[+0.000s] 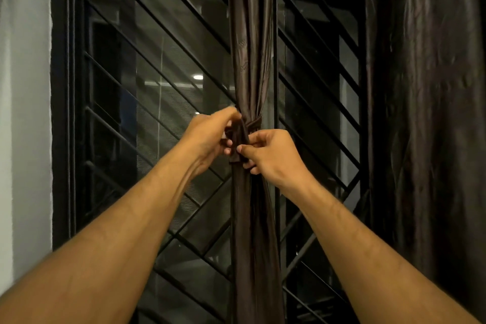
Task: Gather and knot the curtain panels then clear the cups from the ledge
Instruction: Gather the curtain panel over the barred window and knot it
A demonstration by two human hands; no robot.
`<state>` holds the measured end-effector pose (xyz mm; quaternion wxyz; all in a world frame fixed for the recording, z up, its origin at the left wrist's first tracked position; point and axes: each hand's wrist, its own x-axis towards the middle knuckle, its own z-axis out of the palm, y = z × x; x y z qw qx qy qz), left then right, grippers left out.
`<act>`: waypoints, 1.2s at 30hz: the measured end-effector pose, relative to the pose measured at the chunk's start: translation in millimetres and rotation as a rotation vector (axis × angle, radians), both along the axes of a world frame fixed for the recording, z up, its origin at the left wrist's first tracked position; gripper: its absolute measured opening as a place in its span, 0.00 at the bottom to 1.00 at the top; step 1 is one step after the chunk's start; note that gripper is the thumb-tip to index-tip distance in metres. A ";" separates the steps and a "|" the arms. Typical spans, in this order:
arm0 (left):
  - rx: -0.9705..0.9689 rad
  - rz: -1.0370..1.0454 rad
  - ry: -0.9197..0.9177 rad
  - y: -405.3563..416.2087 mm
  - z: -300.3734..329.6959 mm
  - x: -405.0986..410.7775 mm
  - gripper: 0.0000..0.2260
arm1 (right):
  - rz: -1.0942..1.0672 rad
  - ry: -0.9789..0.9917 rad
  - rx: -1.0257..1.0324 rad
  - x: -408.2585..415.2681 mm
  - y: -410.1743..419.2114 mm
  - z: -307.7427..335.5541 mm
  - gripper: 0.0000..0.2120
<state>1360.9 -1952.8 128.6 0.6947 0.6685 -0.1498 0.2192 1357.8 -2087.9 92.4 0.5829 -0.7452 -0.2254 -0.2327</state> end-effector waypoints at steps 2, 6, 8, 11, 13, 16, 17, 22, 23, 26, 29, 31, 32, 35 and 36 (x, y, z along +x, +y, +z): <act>0.069 0.062 0.004 -0.7 3.6 -1.2 0.13 | -0.030 0.011 -0.017 -1.3 -0.6 2.0 0.07; 0.149 0.130 -0.009 -2.0 8.9 -6.2 0.10 | -0.077 0.092 0.081 -6.2 1.0 13.1 0.09; 0.190 0.148 -0.030 0.3 10.9 -11.7 0.08 | -0.047 0.143 0.164 -9.7 2.8 21.1 0.09; 0.251 0.168 -0.046 7.2 12.2 -13.9 0.09 | 0.029 0.244 0.305 -11.6 7.2 28.6 0.09; 0.265 0.180 -0.057 10.6 10.8 -13.2 0.11 | 0.082 0.289 0.442 -9.5 10.0 31.2 0.11; 0.228 0.156 -0.084 12.6 6.1 -11.0 0.15 | 0.117 0.282 0.594 -9.2 16.2 36.7 0.11; 0.211 0.156 -0.093 12.7 4.7 -10.6 0.15 | 0.099 0.270 0.615 -9.0 18.4 38.0 0.12; -0.113 0.018 -0.046 12.7 -5.7 -8.2 0.08 | 0.152 0.243 0.807 -9.1 31.7 35.8 0.12; -0.207 -0.039 -0.016 12.0 -7.8 -8.9 0.05 | 0.190 0.247 0.856 -9.0 33.8 33.6 0.14; -0.387 -0.120 0.017 10.8 -10.8 -7.0 0.03 | 0.428 0.278 0.947 -12.3 37.0 29.8 0.15; -0.423 -0.152 0.002 11.6 -13.6 -1.5 0.05 | 0.518 0.320 0.833 -14.6 36.8 32.9 0.07; -0.393 -0.152 -0.040 10.7 -16.2 0.4 0.10 | 0.397 0.314 0.744 -16.9 35.9 36.8 0.05; -0.353 -0.123 -0.070 10.2 -17.8 0.6 0.08 | 0.310 0.287 0.695 -18.8 36.3 38.0 0.05; -0.183 -0.042 -0.148 12.1 -20.6 0.8 0.03 | 0.048 0.147 0.483 -28.0 36.6 36.1 0.15; -0.140 -0.010 -0.163 13.6 -20.8 0.9 0.03 | -0.018 0.107 0.416 -28.6 35.3 33.5 0.21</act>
